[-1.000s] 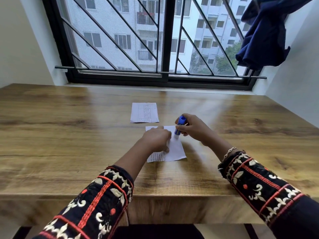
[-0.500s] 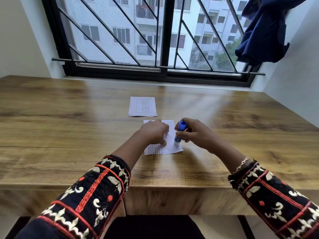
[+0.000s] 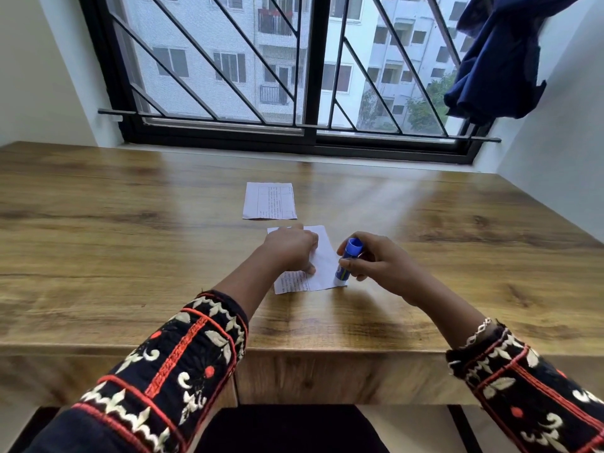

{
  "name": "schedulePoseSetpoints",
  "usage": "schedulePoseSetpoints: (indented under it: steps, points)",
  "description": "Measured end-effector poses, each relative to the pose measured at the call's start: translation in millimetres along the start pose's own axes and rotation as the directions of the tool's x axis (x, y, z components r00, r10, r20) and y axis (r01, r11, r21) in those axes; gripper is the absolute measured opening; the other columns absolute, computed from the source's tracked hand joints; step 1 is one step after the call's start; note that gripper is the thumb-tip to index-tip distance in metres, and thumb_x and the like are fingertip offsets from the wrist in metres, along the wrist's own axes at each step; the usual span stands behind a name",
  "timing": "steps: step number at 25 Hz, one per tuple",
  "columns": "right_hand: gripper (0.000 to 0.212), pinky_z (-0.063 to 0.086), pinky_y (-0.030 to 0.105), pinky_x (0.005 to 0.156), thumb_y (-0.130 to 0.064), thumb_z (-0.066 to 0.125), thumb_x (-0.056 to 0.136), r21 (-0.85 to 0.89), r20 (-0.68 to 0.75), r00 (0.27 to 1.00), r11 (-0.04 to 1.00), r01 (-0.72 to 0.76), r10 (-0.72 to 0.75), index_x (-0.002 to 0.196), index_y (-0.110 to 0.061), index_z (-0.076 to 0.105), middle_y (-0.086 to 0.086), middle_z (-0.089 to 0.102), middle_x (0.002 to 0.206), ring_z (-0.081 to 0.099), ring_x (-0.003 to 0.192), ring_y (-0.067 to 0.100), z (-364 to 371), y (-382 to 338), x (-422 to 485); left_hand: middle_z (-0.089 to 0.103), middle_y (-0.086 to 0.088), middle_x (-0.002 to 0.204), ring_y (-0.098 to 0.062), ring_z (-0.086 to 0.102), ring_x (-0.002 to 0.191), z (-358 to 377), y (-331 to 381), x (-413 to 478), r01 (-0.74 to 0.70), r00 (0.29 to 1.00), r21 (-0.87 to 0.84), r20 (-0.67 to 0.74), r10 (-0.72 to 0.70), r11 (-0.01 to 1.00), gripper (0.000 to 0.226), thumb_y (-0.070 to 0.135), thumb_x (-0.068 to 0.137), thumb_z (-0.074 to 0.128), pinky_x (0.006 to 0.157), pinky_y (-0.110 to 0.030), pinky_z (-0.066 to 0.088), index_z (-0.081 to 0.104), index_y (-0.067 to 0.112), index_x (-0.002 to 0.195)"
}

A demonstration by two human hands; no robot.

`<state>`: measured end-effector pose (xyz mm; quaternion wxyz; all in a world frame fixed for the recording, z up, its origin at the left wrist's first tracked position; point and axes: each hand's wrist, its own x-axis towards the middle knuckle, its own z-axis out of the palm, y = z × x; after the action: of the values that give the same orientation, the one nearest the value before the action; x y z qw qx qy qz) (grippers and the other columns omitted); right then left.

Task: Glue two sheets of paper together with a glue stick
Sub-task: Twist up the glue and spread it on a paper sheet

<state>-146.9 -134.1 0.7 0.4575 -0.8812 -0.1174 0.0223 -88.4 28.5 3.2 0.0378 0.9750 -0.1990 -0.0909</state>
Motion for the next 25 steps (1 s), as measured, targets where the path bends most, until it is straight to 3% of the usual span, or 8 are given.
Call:
schedulePoseSetpoints:
  steps: [5, 9, 16, 19, 21, 25]
  points:
    - [0.008, 0.049, 0.022, 0.058, -0.004, 0.056, 0.085, 0.368, -0.107, 0.988, 0.927, -0.068, 0.115, 0.087, -0.01, 0.058, 0.007, 0.058, 0.075, 0.054, 0.058, 0.009, -6.7, 10.3, 1.5, 0.048, -0.009, 0.128, -0.027, 0.048, 0.117, 0.4, 8.2, -10.1, 0.079, 0.996, 0.124, -0.058, -0.072, 0.989, 0.049, 0.045, 0.086, 0.057, 0.075, -0.029, 0.035, 0.049, 0.014, 0.123]
    - [0.008, 0.05, 0.022, 0.057, -0.004, 0.054, 0.086, 0.504, -0.152, 0.974, 0.861, -0.07, 0.169, 0.086, -0.01, 0.058, 0.009, 0.057, 0.075, 0.054, 0.057, 0.012, -16.2, 11.6, 5.6, 0.053, -0.011, 0.127, -0.025, 0.048, 0.118, 4.5, 21.5, -15.4, 0.134, 0.986, 0.161, -0.125, -0.114, 0.978, 0.043, 0.043, 0.091, 0.048, 0.078, -0.028, 0.036, 0.053, 0.011, 0.121]
    - [0.008, 0.05, 0.022, 0.058, -0.006, 0.054, 0.087, 0.48, -0.217, 0.959, 0.875, -0.058, 0.182, 0.083, -0.012, 0.057, 0.008, 0.057, 0.076, 0.052, 0.062, 0.017, -24.1, 4.8, 17.4, 0.06, -0.008, 0.119, -0.027, 0.056, 0.109, 13.8, 37.7, -10.0, 0.204, 0.972, 0.21, -0.155, -0.174, 0.956, 0.028, 0.027, 0.095, 0.045, 0.079, -0.034, 0.05, 0.06, 0.011, 0.114]
    - [0.006, 0.051, 0.018, 0.053, -0.006, 0.055, 0.087, 0.418, -0.233, 0.957, 0.906, -0.063, 0.173, 0.084, -0.011, 0.057, 0.009, 0.057, 0.076, 0.051, 0.061, 0.017, -22.9, 3.5, 27.2, 0.058, -0.007, 0.121, -0.026, 0.055, 0.112, 8.1, 34.3, -9.8, 0.218, 0.972, 0.202, -0.132, -0.194, 0.955, 0.027, 0.01, 0.091, 0.049, 0.079, -0.03, 0.047, 0.058, 0.01, 0.116]
    - [0.004, 0.051, 0.019, 0.054, -0.006, 0.055, 0.087, 0.391, -0.233, 0.958, 0.918, -0.063, 0.165, 0.086, -0.01, 0.056, 0.009, 0.057, 0.076, 0.051, 0.061, 0.016, -22.5, 2.6, 32.8, 0.056, -0.008, 0.124, -0.026, 0.052, 0.116, 4.9, 27.5, -13.0, 0.22, 0.969, 0.157, -0.15, -0.197, 0.963, 0.03, 0.01, 0.089, 0.051, 0.081, -0.03, 0.045, 0.056, 0.011, 0.118]
    - [0.003, 0.05, 0.023, 0.059, -0.007, 0.056, 0.087, 0.334, -0.234, 0.959, 0.939, -0.075, 0.16, 0.088, -0.009, 0.055, 0.008, 0.057, 0.075, 0.052, 0.062, 0.016, -21.9, 2.3, 41.8, 0.05, -0.006, 0.125, -0.025, 0.039, 0.123, 6.4, 10.1, -15.0, 0.058, 0.986, 0.015, -0.16, -0.055, 0.998, 0.035, 0.018, 0.086, 0.061, 0.089, -0.035, 0.043, 0.054, 0.015, 0.121]
